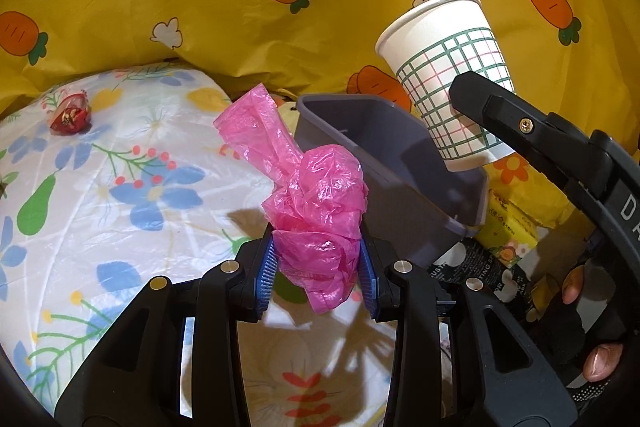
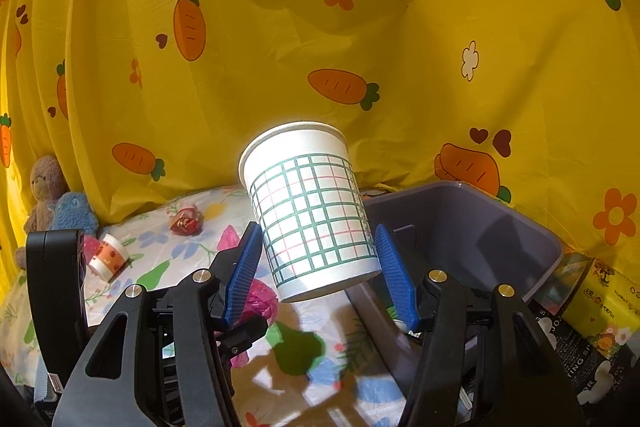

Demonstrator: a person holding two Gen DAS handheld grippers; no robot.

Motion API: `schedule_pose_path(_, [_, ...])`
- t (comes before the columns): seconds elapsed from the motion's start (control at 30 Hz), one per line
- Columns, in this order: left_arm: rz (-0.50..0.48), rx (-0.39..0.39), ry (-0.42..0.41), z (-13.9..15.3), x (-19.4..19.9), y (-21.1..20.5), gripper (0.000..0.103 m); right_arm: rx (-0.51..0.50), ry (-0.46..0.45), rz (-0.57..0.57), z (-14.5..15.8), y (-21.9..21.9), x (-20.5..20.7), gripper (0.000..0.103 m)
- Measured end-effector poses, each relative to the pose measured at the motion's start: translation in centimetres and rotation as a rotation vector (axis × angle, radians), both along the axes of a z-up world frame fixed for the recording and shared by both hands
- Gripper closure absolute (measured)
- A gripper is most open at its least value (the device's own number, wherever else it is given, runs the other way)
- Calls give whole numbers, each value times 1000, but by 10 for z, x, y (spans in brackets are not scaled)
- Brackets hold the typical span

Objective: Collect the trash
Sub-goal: 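Carry the pink bag with left tool while right tool carries the grid cup to the bin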

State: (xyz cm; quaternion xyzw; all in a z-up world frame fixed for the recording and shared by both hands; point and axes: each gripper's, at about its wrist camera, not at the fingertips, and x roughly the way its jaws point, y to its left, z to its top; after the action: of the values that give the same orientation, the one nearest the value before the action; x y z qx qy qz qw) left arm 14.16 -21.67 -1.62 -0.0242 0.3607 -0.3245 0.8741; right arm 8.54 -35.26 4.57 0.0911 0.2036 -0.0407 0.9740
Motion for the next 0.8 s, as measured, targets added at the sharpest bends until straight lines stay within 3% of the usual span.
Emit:
schedule_pose_path(0.3, [-32,-18,-6,4,12,-29,68,10,35,-101,-7,-35,10,46])
schedule_pose_path(0.8, [-55,-32,-2,4,22,-42,68,-8,78,-155,-20,-48,22,45])
